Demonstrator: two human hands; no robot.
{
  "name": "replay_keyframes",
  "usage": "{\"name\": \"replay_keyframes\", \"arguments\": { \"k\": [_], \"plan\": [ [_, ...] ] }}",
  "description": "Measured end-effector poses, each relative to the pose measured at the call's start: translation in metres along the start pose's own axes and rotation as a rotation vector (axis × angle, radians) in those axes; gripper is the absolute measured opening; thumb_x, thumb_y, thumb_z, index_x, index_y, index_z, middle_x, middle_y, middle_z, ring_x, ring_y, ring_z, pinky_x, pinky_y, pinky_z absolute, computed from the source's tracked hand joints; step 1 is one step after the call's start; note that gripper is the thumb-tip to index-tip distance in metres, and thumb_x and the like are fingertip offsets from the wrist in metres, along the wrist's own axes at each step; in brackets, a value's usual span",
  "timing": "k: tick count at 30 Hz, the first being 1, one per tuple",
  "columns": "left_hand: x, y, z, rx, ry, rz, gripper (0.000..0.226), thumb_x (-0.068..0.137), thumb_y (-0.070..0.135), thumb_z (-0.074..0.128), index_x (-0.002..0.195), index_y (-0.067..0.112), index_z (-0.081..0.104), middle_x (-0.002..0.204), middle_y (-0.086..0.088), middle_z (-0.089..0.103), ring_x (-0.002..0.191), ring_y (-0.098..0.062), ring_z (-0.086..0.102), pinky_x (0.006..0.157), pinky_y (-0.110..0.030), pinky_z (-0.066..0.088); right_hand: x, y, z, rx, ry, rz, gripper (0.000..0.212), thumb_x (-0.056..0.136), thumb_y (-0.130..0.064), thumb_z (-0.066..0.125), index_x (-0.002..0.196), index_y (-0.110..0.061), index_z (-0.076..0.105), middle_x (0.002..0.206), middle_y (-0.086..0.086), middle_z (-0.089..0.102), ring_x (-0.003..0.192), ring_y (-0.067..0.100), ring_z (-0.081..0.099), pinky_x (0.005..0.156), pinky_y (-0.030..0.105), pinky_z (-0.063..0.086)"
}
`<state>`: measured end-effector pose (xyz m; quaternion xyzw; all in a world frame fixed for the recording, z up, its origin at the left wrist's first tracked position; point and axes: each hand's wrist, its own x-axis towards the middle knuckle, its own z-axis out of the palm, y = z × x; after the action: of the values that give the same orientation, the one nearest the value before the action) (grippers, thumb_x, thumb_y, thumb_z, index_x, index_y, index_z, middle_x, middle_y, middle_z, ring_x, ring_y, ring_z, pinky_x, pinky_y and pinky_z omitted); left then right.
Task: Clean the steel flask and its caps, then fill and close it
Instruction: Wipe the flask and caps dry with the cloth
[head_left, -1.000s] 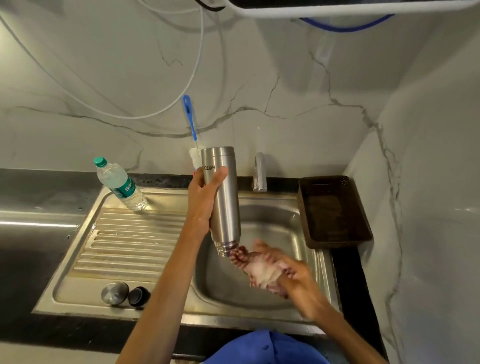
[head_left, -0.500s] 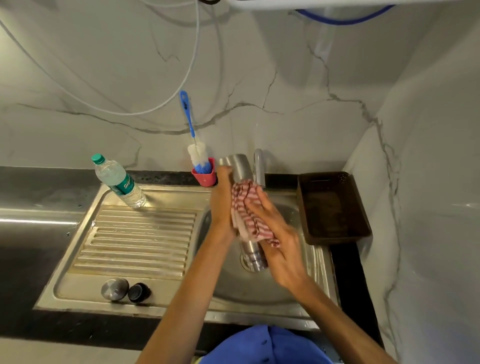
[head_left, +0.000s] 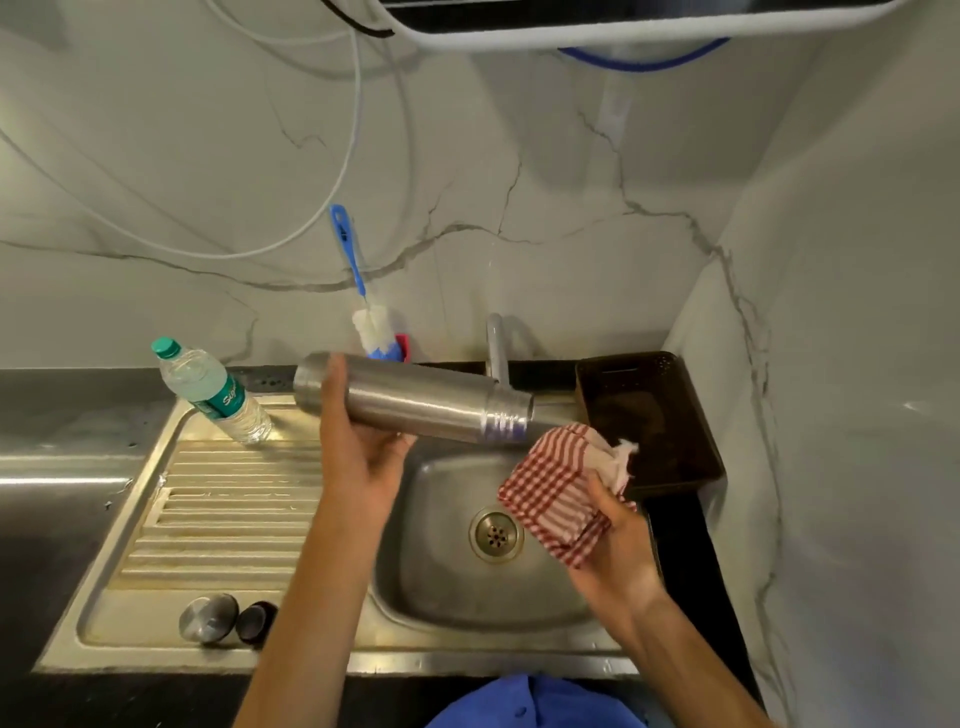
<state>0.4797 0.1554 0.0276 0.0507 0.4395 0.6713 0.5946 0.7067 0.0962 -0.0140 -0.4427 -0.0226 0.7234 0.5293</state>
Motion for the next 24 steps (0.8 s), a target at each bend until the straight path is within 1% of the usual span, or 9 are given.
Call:
{"name": "replay_keyframes", "arguments": {
  "k": [4,7,10,14,16,18,20,22,24],
  "plan": [
    [-0.019,-0.039,-0.029,0.083,0.041,0.125,0.077,0.069,0.038,0.095,0.135,0.022,0.058,0.135,-0.014,0.07,0.12,-0.022,0.072,0.096,-0.034,0.062,-0.006,0.0,0.025,0.176,-0.049,0.015,0.039,0.107,-0.03,0.053,0.141,-0.013,0.06,0.136,0.02,0.067,0.127,0.037,0.064,0.116,0.055,0.042],
    [-0.029,-0.057,-0.056,0.367,-0.182,0.339,0.072,0.07,0.017,0.093,0.134,0.028,0.061,0.138,-0.007,0.067,0.134,-0.027,0.062,0.105,-0.042,0.058,-0.002,-0.006,0.044,0.208,-0.015,-0.051,0.038,0.108,-0.035,0.048,0.138,-0.014,0.062,0.128,0.018,0.071,0.12,0.035,0.069,0.115,0.055,0.043],
    [-0.036,-0.066,-0.076,0.728,-0.408,0.671,0.091,0.066,0.024,0.098,0.144,0.018,0.051,0.148,-0.007,0.059,0.141,-0.027,0.055,0.11,-0.041,0.054,0.0,-0.007,0.057,0.119,0.018,-0.064,0.042,0.109,-0.039,0.045,0.135,-0.013,0.064,0.124,0.018,0.073,0.12,0.032,0.069,0.113,0.051,0.046],
    [-0.041,-0.07,-0.079,0.857,-0.524,0.878,0.072,0.076,0.032,0.093,0.141,0.033,0.064,0.15,-0.007,0.061,0.142,-0.031,0.056,0.112,-0.049,0.052,-0.004,0.005,0.059,0.056,-0.014,-0.094,0.043,0.105,-0.039,0.051,0.138,-0.015,0.064,0.129,0.017,0.071,0.123,0.033,0.067,0.112,0.053,0.047],
    [-0.041,-0.061,-0.078,1.02,-0.538,0.95,0.069,0.079,0.045,0.09,0.142,0.036,0.062,0.151,-0.003,0.06,0.141,-0.026,0.058,0.112,-0.042,0.052,-0.006,0.009,0.057,-0.026,-0.057,-0.16,0.04,0.103,-0.036,0.053,0.138,-0.02,0.064,0.129,0.01,0.073,0.122,0.027,0.069,0.108,0.048,0.05],
    [-0.042,-0.046,-0.072,1.149,-0.616,0.933,0.073,0.075,0.041,0.092,0.141,0.038,0.061,0.153,0.005,0.059,0.139,-0.019,0.06,0.112,-0.033,0.051,-0.006,0.01,0.056,-0.193,-0.079,-0.271,0.034,0.102,-0.032,0.056,0.133,-0.024,0.066,0.126,0.001,0.074,0.12,0.02,0.069,0.104,0.039,0.051],
    [-0.043,-0.033,-0.063,1.199,-0.692,0.857,0.082,0.069,0.03,0.098,0.141,0.039,0.061,0.15,0.009,0.062,0.137,-0.016,0.062,0.112,-0.032,0.051,-0.002,0.008,0.052,-0.553,-0.107,-0.442,0.03,0.099,-0.039,0.062,0.126,-0.028,0.069,0.124,0.002,0.073,0.119,0.022,0.068,0.102,0.032,0.051],
    [-0.042,-0.023,-0.059,1.233,-0.704,0.775,0.086,0.062,0.026,0.104,0.137,0.035,0.064,0.144,0.011,0.066,0.131,-0.015,0.065,0.108,-0.033,0.054,0.008,0.0,0.045,-1.046,-0.176,-0.601,0.031,0.096,-0.055,0.055,0.121,-0.045,0.07,0.128,-0.007,0.069,0.123,0.015,0.063,0.116,0.038,0.041],
    [-0.042,-0.014,-0.059,1.27,-0.682,0.707,0.083,0.059,0.03,0.104,0.133,0.027,0.066,0.135,0.011,0.07,0.123,-0.014,0.069,0.099,-0.031,0.058,0.016,-0.018,0.047,-1.331,-0.288,-0.48,0.028,0.092,-0.062,0.049,0.112,-0.06,0.068,0.124,-0.016,0.071,0.121,0.01,0.063,0.116,0.046,0.042]
  ]
}}
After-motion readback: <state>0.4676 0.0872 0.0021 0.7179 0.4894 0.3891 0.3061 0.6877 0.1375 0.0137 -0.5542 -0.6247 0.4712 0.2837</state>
